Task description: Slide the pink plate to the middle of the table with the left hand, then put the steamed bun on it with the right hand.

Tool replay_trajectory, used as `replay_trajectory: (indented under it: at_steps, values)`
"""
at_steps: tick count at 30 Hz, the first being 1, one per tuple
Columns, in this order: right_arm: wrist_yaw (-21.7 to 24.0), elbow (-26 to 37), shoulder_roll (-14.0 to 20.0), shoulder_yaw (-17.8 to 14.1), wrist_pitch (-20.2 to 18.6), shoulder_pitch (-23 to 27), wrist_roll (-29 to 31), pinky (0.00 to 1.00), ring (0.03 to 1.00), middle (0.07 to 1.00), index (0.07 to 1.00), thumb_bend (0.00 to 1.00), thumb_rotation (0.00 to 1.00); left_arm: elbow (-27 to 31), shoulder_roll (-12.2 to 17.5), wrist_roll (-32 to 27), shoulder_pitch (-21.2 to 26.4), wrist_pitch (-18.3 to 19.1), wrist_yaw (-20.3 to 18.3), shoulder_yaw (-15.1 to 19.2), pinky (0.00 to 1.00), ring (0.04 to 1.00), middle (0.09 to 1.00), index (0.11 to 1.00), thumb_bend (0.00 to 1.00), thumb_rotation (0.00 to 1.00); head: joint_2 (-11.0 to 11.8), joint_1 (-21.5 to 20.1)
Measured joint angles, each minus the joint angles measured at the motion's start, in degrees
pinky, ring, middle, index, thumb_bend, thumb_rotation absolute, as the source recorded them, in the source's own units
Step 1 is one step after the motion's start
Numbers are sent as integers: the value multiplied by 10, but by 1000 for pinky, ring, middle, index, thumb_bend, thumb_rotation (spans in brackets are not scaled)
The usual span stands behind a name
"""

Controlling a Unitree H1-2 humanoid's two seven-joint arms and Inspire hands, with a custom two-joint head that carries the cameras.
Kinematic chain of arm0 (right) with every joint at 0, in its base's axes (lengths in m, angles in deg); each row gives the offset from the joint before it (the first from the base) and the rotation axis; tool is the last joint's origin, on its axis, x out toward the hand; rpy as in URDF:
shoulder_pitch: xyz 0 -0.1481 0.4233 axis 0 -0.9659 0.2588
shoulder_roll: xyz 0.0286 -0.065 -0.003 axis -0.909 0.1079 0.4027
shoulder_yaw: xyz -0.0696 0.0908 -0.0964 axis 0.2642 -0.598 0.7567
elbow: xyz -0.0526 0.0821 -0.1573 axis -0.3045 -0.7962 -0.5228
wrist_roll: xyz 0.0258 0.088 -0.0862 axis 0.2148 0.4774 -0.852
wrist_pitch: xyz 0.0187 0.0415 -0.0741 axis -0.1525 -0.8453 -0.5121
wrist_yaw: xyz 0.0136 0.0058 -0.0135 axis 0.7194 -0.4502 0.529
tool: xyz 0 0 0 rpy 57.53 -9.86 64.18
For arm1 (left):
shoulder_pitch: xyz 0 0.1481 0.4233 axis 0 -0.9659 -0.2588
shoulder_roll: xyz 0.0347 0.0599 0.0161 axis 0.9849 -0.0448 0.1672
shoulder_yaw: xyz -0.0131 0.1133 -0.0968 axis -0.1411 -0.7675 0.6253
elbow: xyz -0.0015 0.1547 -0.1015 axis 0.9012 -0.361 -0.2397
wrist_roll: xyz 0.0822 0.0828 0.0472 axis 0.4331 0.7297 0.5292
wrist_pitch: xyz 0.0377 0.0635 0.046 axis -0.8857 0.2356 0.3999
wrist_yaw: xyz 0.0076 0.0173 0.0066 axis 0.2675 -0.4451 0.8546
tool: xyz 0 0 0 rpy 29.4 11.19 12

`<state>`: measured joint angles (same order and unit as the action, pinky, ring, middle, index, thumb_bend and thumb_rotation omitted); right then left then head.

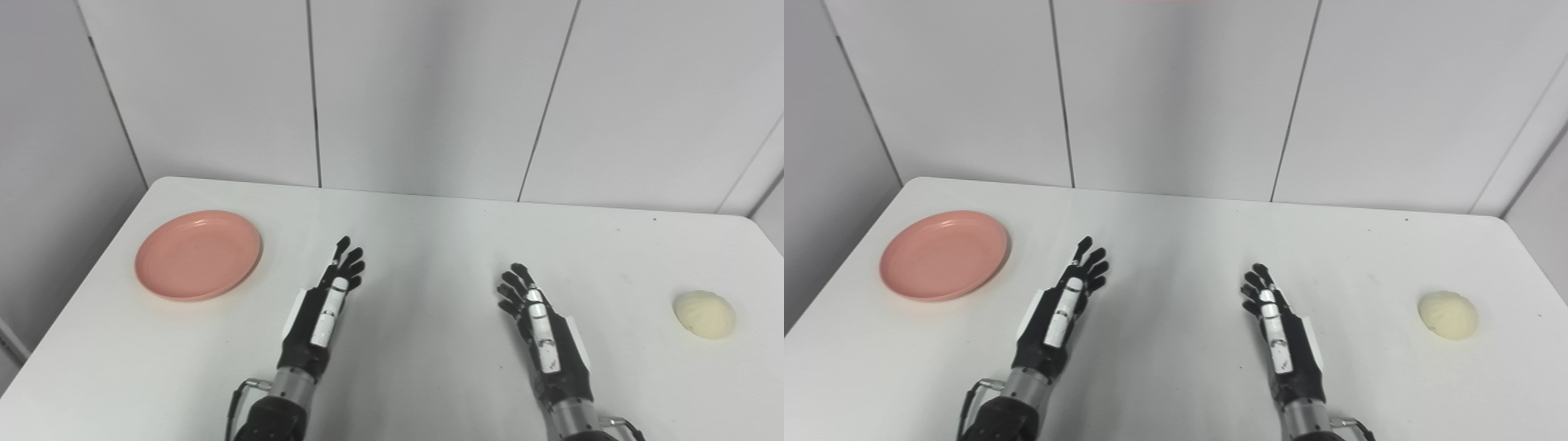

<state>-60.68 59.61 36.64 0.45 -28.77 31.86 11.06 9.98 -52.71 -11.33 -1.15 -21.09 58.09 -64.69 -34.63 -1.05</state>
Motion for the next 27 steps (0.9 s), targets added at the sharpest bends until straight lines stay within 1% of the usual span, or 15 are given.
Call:
replay_trajectory:
  at_steps: [4, 8, 14, 15, 20, 25, 27]
  values:
    - [-3, -4, -3, 3, -7, 5, -8, 888, 892, 914, 928, 403, 1000, 2, 3, -2, 0, 9, -2, 0, 915, 922, 940, 959, 378, 1000, -6, -11]
    - [-7, -4, -4, 3, -9, 5, -8, 896, 893, 911, 926, 408, 994, 5, 6, -2, -1, 9, -5, 0, 912, 921, 941, 961, 388, 1000, -10, -15]
    - [-8, -6, -4, 3, -9, 6, -8, 885, 884, 904, 917, 420, 990, 10, 10, -2, -3, 11, -5, 0, 908, 918, 938, 959, 392, 1000, -11, -15]
    - [-8, -6, -4, 3, -9, 7, -8, 884, 883, 902, 916, 422, 988, 10, 10, -2, -3, 11, -5, 0, 907, 917, 937, 958, 393, 1000, -15, -11]
    - [-8, -6, -4, 3, -10, 7, -8, 881, 882, 900, 914, 423, 986, 13, 11, -2, -5, 14, -5, 0, 909, 918, 938, 961, 390, 1000, -16, -3]
    - [-7, -5, -4, 2, -13, 7, -5, 886, 889, 909, 919, 415, 984, 13, 11, -2, -5, 14, -5, -1, 908, 914, 934, 957, 381, 1000, -13, 4]
    - [-7, -4, -4, 2, -13, 6, -3, 883, 888, 909, 920, 411, 987, 11, 11, -2, -5, 13, -5, -1, 908, 915, 934, 955, 379, 1000, -10, 14]
